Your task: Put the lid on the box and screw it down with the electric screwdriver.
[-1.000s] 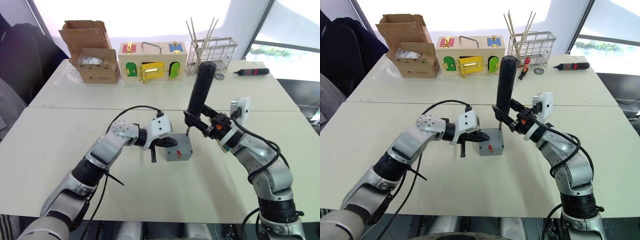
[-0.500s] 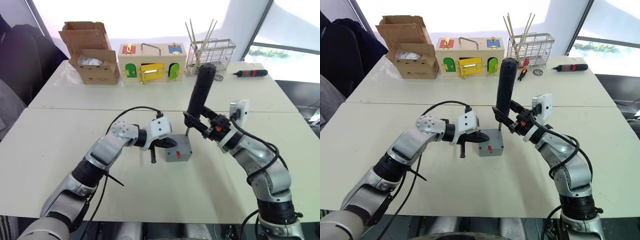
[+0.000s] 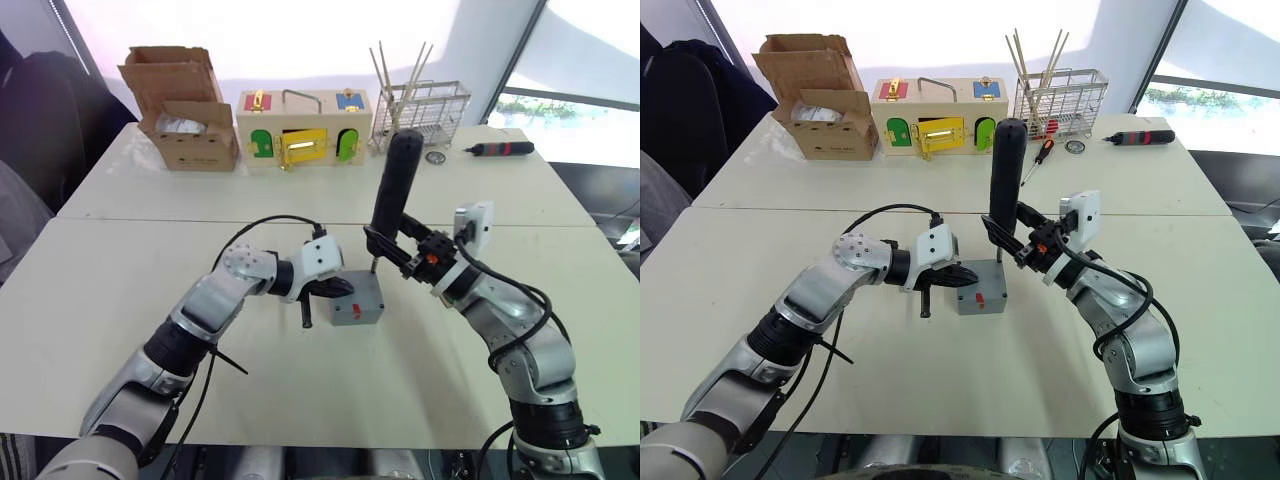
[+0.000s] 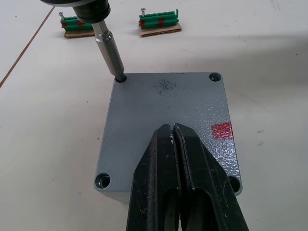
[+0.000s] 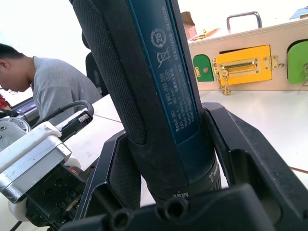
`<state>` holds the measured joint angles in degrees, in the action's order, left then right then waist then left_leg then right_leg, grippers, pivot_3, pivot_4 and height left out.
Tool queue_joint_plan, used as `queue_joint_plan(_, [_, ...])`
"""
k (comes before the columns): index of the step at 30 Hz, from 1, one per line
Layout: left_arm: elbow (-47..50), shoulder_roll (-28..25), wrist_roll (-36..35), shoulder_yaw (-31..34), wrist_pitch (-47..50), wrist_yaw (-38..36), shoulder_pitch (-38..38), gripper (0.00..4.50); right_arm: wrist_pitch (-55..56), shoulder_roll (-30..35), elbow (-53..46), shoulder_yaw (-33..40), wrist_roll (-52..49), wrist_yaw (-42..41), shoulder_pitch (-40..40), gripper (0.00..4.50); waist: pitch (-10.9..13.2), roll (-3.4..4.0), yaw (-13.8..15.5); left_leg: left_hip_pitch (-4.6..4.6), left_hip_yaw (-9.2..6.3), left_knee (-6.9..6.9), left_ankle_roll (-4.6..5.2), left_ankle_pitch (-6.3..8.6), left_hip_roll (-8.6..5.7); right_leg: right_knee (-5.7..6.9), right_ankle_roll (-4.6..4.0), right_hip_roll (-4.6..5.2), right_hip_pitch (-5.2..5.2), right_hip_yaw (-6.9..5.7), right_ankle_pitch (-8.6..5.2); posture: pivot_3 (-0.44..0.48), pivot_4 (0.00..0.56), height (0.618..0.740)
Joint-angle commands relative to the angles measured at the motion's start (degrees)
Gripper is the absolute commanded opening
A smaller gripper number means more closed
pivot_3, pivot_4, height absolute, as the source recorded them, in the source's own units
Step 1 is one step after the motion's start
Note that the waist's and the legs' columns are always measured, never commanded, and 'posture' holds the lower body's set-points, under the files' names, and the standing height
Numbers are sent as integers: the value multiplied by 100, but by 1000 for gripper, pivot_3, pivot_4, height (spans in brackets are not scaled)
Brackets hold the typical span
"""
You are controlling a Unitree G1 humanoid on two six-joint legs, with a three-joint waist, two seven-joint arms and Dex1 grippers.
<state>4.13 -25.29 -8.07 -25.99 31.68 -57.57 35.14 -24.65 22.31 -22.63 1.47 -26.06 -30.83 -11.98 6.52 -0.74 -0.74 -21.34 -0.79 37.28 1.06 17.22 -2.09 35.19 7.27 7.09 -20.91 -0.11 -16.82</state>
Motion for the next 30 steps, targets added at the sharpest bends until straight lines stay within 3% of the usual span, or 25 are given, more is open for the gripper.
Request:
queue_joint_plan(1, [-247, -100, 233, -228, 145, 13, -184, 0, -351, 15, 548, -377, 152, -84, 400, 1909, 0, 0, 0, 0, 0, -1, 0, 0, 0, -1, 0, 0, 0, 0, 0, 0, 150, 735])
queue_joint_plan(30, [-264, -68, 242, -233, 127, 43, -187, 0, -177, -17, 828, -311, 267, 18, 485, 1909, -8, -10, 3, -2, -1, -16, -1, 1, 1, -22, -20, 8, 1, 0, -10, 0, 150, 735])
